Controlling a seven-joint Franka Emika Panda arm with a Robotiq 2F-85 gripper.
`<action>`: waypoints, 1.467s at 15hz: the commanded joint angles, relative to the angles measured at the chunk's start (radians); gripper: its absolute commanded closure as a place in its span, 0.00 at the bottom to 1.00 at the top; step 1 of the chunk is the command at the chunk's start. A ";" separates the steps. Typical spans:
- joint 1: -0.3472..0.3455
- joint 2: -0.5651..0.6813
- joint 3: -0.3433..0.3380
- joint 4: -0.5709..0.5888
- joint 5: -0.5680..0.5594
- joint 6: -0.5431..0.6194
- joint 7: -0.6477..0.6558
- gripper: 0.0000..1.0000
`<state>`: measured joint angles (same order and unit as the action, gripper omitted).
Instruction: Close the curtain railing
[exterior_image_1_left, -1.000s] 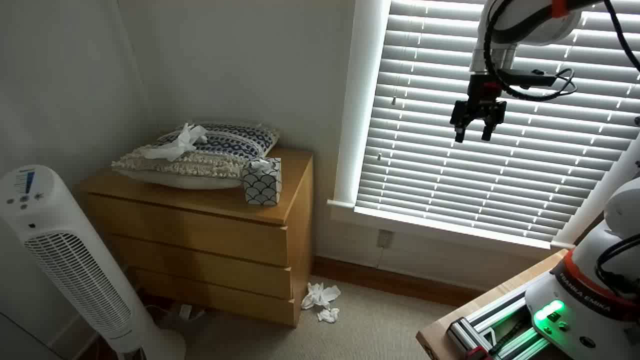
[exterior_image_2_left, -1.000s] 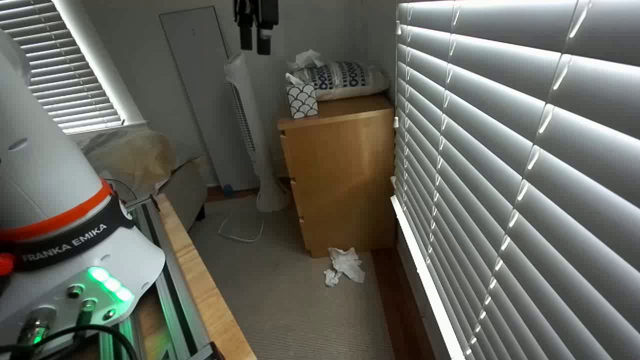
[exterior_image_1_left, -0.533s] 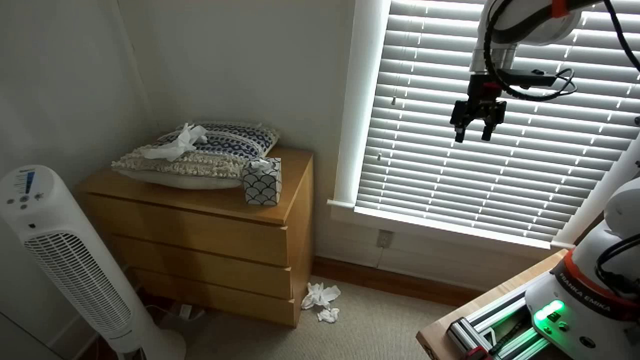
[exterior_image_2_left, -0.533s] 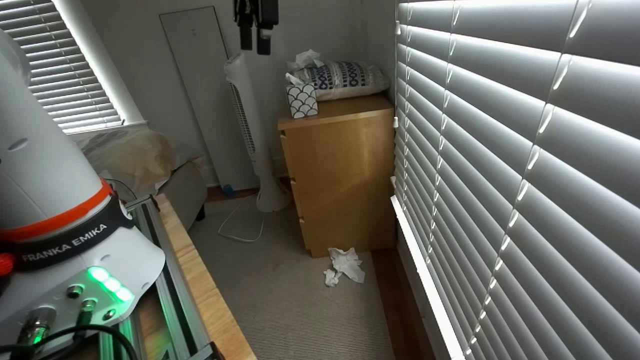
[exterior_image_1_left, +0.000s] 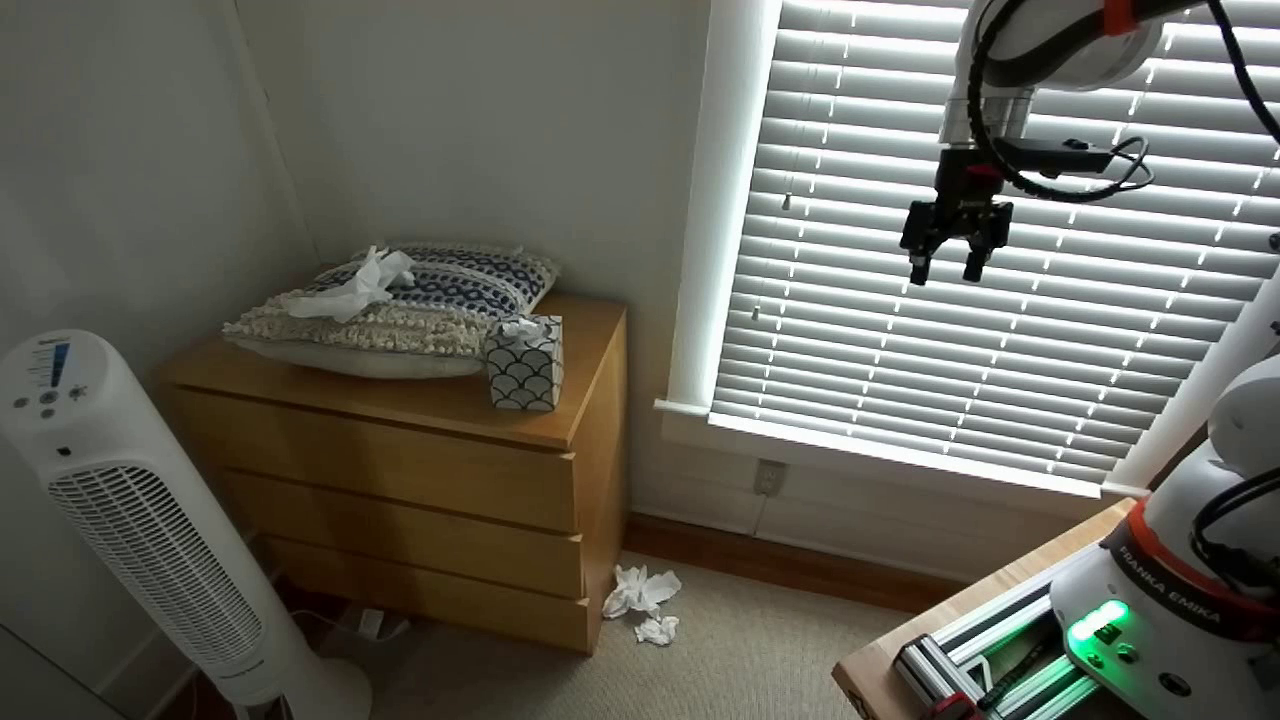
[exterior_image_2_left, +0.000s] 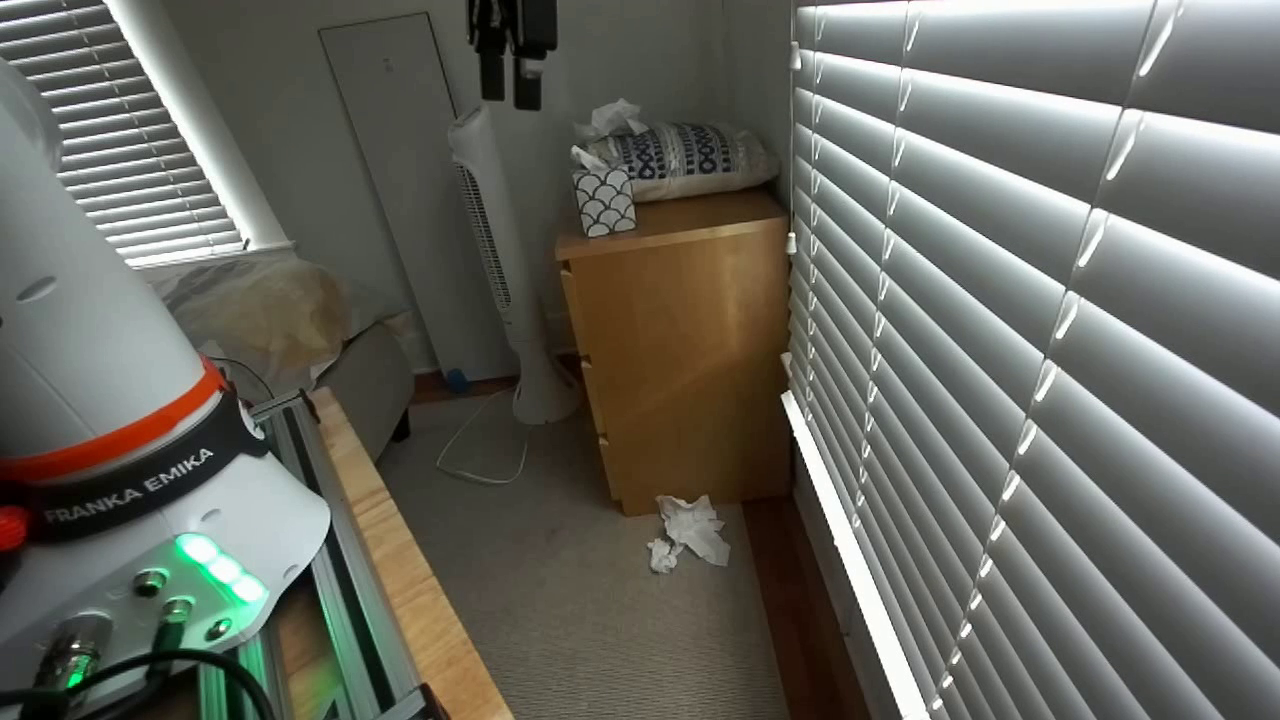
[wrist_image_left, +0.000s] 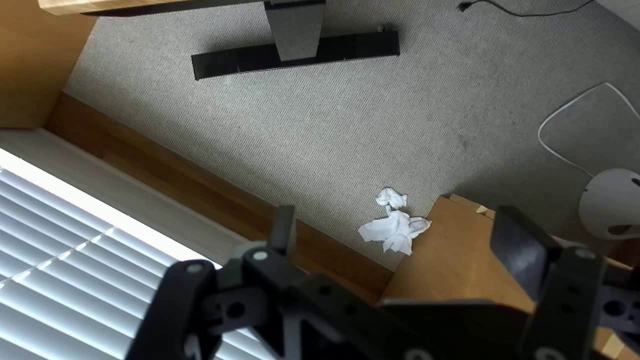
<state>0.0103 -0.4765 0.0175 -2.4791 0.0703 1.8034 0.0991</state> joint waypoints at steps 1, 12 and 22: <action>0.001 0.027 0.003 0.020 -0.006 0.004 -0.025 0.00; 0.019 0.300 -0.007 0.223 -0.102 0.342 -0.286 0.00; 0.021 0.489 -0.017 0.324 0.075 0.719 -0.439 0.00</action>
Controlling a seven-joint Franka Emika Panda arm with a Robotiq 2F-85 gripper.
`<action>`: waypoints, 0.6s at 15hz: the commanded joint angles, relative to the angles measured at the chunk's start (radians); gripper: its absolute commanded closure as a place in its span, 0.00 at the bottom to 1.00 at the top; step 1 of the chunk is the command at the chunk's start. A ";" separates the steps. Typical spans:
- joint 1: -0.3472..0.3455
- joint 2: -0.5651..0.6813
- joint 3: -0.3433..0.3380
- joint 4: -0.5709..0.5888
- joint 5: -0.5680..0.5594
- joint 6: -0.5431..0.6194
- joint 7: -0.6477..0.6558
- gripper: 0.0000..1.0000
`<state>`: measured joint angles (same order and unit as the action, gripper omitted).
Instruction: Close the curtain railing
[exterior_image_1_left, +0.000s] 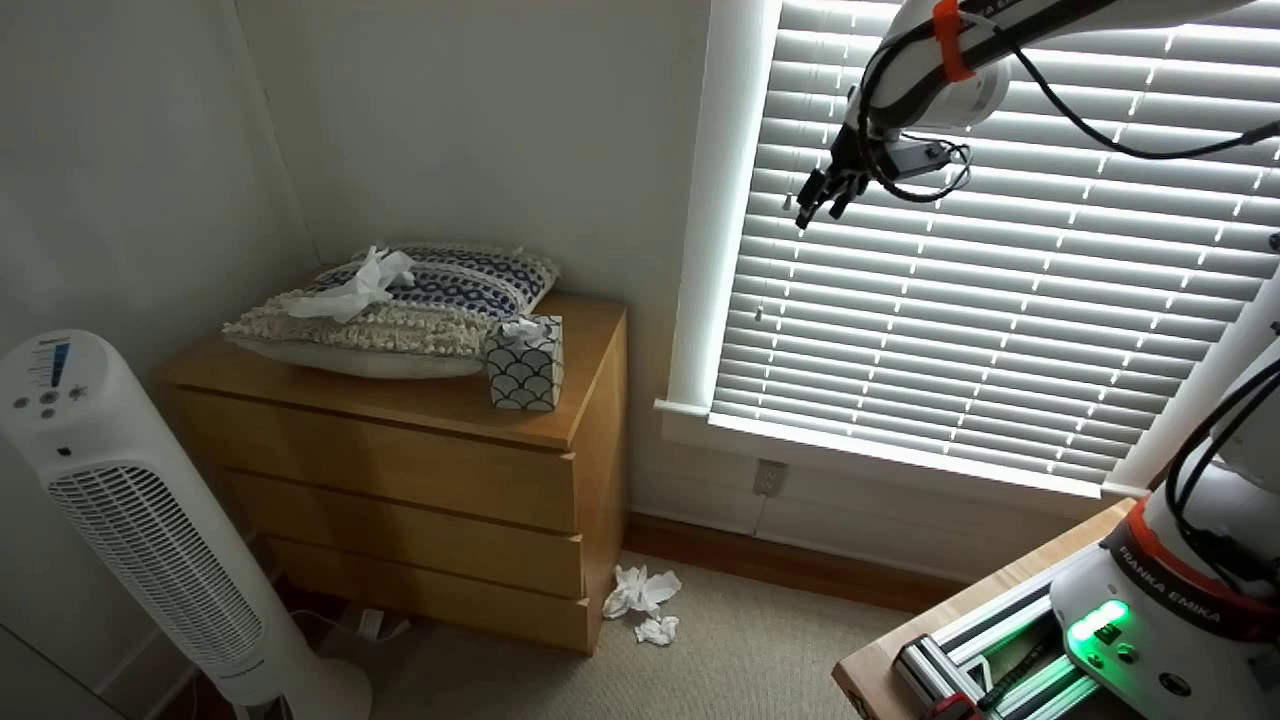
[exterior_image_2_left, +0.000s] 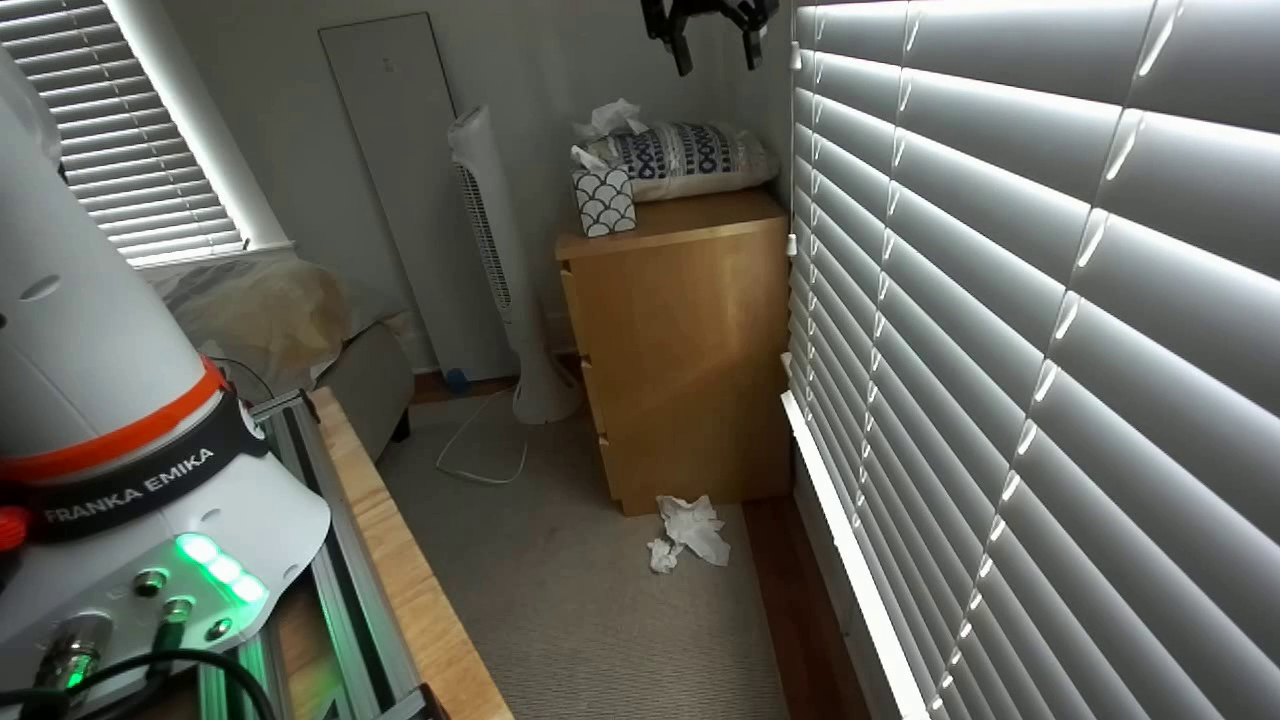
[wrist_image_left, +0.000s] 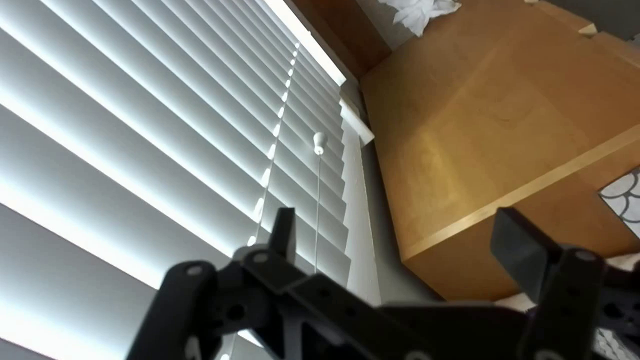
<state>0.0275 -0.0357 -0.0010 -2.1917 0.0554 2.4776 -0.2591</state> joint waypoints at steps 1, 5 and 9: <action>0.002 0.066 0.005 0.050 0.106 0.058 -0.104 0.00; -0.015 0.123 0.015 0.091 0.124 0.139 -0.161 0.00; -0.014 0.104 0.017 0.072 0.079 0.129 -0.110 0.00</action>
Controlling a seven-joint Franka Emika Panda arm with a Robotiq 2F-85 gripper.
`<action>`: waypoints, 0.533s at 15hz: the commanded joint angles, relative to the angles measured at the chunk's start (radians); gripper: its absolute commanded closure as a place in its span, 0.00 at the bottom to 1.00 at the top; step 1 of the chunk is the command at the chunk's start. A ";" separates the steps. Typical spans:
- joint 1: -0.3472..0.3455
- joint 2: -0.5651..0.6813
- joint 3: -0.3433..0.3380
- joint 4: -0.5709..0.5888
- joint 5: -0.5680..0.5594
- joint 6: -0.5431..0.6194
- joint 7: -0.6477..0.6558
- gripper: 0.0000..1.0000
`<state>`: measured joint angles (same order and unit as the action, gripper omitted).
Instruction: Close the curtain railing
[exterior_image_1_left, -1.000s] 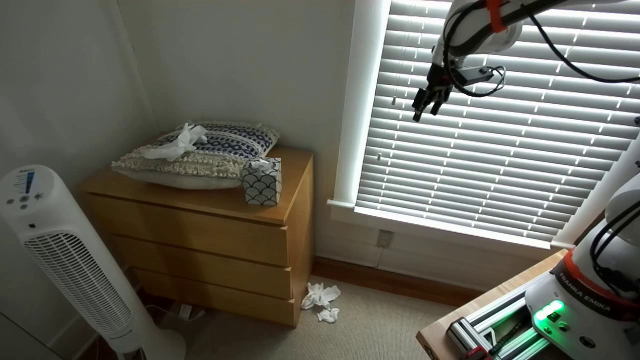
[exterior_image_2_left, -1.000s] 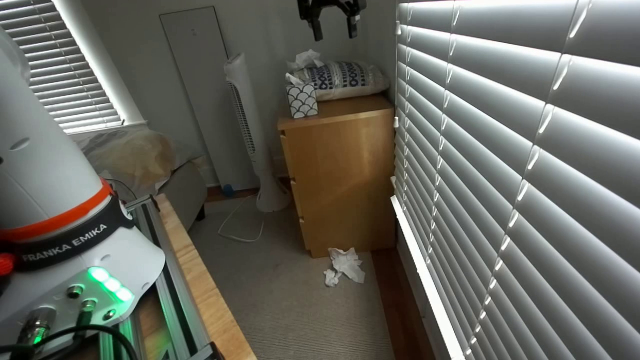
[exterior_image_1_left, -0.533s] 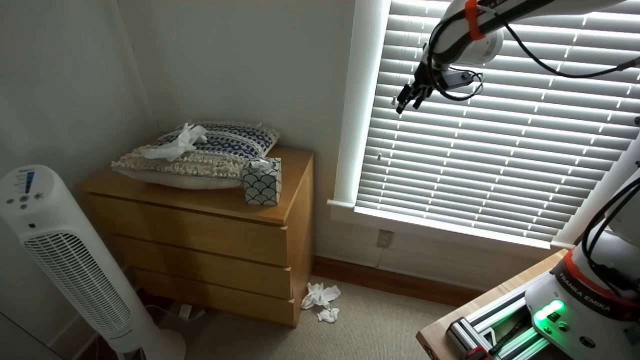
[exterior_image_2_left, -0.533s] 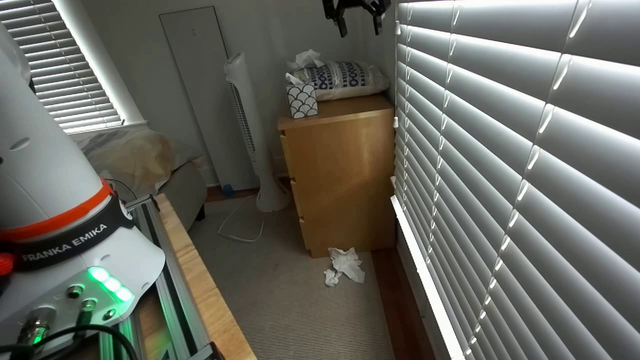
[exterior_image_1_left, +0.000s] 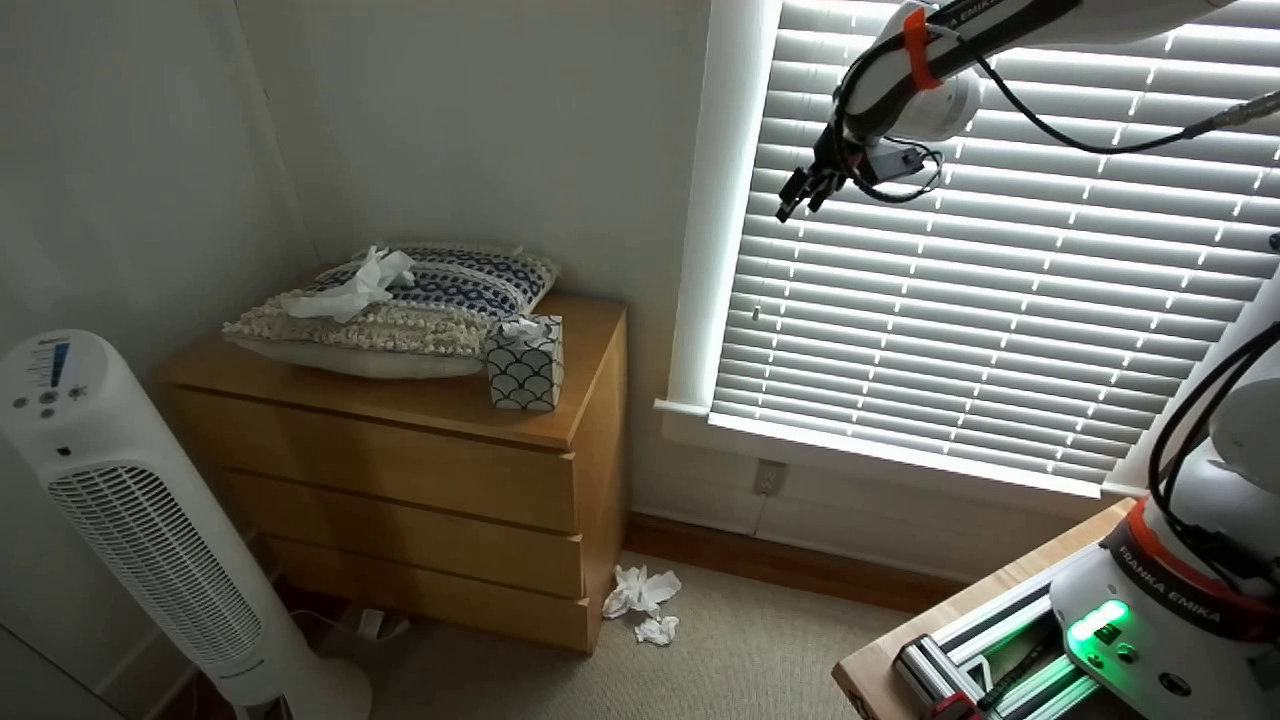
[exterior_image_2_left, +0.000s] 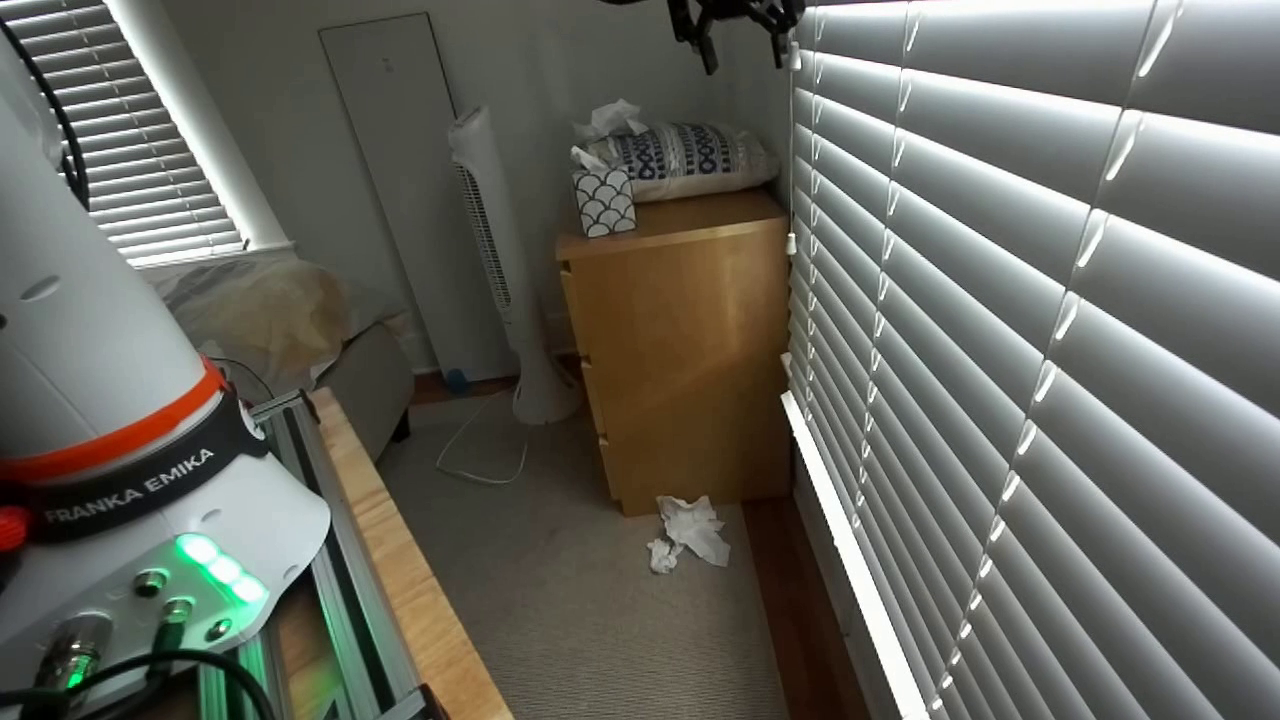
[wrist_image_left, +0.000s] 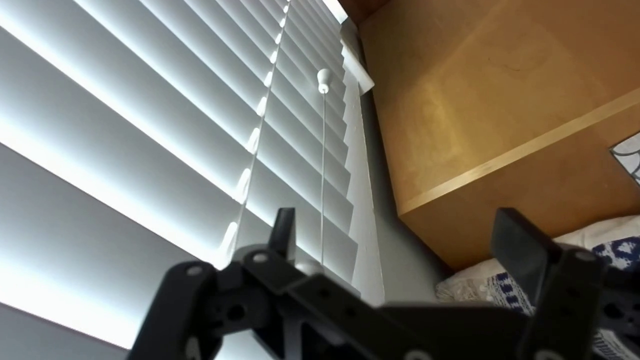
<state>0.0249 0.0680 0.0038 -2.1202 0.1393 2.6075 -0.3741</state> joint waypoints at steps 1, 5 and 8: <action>-0.011 -0.001 0.012 0.001 -0.004 -0.001 0.005 0.00; -0.014 0.012 0.011 0.010 0.003 -0.006 0.018 0.00; -0.018 0.038 0.014 0.020 0.030 0.064 0.019 0.00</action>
<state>0.0211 0.0766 0.0048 -2.1182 0.1417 2.6295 -0.3650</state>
